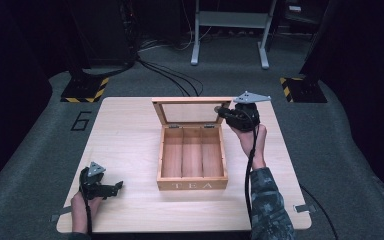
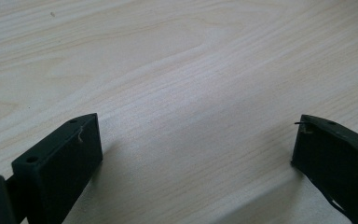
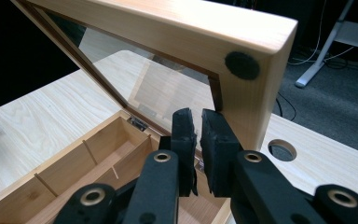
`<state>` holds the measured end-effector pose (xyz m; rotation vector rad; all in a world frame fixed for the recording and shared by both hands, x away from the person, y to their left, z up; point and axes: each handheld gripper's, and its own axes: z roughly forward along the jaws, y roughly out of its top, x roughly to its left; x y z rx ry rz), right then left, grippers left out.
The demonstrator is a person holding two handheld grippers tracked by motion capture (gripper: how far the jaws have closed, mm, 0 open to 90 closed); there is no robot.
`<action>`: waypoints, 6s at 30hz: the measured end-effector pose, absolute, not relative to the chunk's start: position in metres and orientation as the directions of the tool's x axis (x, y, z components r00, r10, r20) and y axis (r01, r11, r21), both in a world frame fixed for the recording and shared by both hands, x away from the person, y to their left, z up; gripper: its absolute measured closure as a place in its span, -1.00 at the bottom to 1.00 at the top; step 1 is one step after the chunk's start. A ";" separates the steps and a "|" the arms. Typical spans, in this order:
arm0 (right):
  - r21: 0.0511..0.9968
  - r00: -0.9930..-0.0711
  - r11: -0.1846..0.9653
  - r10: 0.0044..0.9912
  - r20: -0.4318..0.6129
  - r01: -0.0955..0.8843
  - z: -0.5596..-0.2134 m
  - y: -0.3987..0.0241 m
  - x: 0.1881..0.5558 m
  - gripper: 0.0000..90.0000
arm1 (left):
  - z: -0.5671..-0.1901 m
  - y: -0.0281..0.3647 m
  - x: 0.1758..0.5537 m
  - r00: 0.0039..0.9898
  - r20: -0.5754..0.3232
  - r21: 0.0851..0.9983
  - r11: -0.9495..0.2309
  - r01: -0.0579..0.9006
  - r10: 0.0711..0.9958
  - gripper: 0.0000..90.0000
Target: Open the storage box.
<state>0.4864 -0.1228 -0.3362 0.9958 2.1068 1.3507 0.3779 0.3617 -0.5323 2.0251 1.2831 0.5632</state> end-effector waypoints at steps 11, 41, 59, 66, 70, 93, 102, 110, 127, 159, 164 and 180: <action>0.907 -0.639 0.260 0.770 0.013 0.332 -0.336 -0.123 0.486 0.85 | -0.532 0.362 0.378 0.424 0.007 0.728 -0.296 0.618 0.906 -0.97; 0.907 -0.636 0.255 0.772 0.019 0.337 -0.335 -0.124 0.486 0.86 | -0.532 0.362 0.378 0.426 0.009 0.729 -0.298 0.617 0.905 -0.97; 0.908 -0.636 0.254 0.772 0.018 0.334 -0.335 -0.124 0.486 0.85 | -0.532 0.362 0.378 0.427 0.009 0.729 -0.298 0.617 0.904 -0.97; 0.908 -0.635 0.253 0.772 0.018 0.333 -0.335 -0.124 0.486 0.85 | -0.532 0.362 0.378 0.427 0.009 0.728 -0.299 0.617 0.904 -0.97; 0.908 -0.635 0.254 0.772 0.017 0.333 -0.335 -0.124 0.486 0.85 | -0.532 0.362 0.378 0.427 0.009 0.728 -0.299 0.617 0.904 -0.97; 0.908 -0.634 0.252 0.773 0.018 0.334 -0.335 -0.124 0.485 0.85 | -0.532 0.362 0.378 0.427 0.010 0.728 -0.299 0.617 0.904 -0.97; 0.908 -0.634 0.253 0.773 0.018 0.334 -0.335 -0.124 0.485 0.85 | -0.532 0.362 0.378 0.427 0.010 0.728 -0.299 0.617 0.904 -0.97; 0.908 -0.634 0.254 0.773 0.017 0.334 -0.335 -0.124 0.485 0.86 | -0.532 0.362 0.378 0.427 0.009 0.728 -0.299 0.617 0.904 -0.97; 0.908 -0.639 0.257 0.769 0.014 0.330 -0.336 -0.124 0.486 0.85 | -0.532 0.362 0.378 0.427 0.009 0.729 -0.299 0.616 0.904 -0.97; 0.923 -0.661 0.232 0.750 0.032 0.307 -0.360 -0.131 0.449 0.86 | -0.532 0.362 0.378 0.430 0.012 0.728 -0.303 0.615 0.903 -0.97; 0.923 -0.668 0.232 0.743 0.036 0.308 -0.370 -0.132 0.438 0.86 | -0.532 0.362 0.378 0.430 0.011 0.727 -0.303 0.616 0.903 -0.97; 0.914 -0.712 0.238 0.698 0.073 0.328 -0.432 -0.135 0.398 0.87 | -0.532 0.362 0.378 0.428 0.012 0.730 -0.300 0.614 0.903 -0.97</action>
